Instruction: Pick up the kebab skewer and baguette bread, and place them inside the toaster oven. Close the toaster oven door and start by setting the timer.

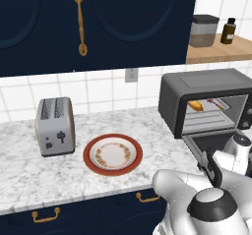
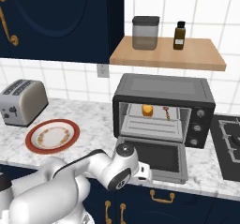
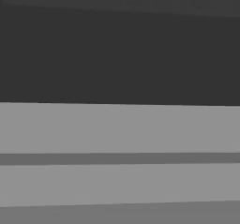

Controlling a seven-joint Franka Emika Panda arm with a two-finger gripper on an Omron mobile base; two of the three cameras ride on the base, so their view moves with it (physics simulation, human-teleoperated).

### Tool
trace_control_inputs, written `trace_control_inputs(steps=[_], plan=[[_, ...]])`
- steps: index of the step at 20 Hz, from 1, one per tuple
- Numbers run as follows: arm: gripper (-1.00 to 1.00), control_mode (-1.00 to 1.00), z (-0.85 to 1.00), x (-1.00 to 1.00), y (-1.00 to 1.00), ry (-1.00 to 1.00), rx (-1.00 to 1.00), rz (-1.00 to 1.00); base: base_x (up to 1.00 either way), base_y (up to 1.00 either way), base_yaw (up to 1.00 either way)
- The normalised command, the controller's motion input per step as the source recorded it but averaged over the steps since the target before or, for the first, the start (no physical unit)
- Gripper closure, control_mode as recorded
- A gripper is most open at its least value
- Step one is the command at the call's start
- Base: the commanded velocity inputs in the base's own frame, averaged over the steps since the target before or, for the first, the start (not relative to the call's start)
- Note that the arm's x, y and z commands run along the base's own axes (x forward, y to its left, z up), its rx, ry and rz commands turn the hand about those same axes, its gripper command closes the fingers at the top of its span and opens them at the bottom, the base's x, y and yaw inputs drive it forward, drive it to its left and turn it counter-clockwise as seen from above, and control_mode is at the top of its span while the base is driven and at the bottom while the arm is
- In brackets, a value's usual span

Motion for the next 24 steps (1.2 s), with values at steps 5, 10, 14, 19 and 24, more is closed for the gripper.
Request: trace_control_inputs(steps=[5, 10, 14, 19, 24], plan=[[-1.00, -1.00, 0.09, 0.42, 0.00, -0.15, 0.04, 0.00, 0.00, 0.00, 0.00], [-1.00, -1.00, 0.35, 0.65, 0.05, -0.16, 0.02, 0.00, 0.00, 0.00, 0.00], [-1.00, -1.00, 0.38, 0.78, 0.27, -0.19, 0.00, -0.04, 0.00, 0.00, 0.00], [-1.00, -1.00, 0.16, 0.73, 0.38, -0.21, 0.00, -0.05, 0.00, 0.00, 0.00], [-1.00, -1.00, 0.00, 0.71, 0.64, -0.30, -0.01, -0.06, 0.00, 0.00, 0.00]])
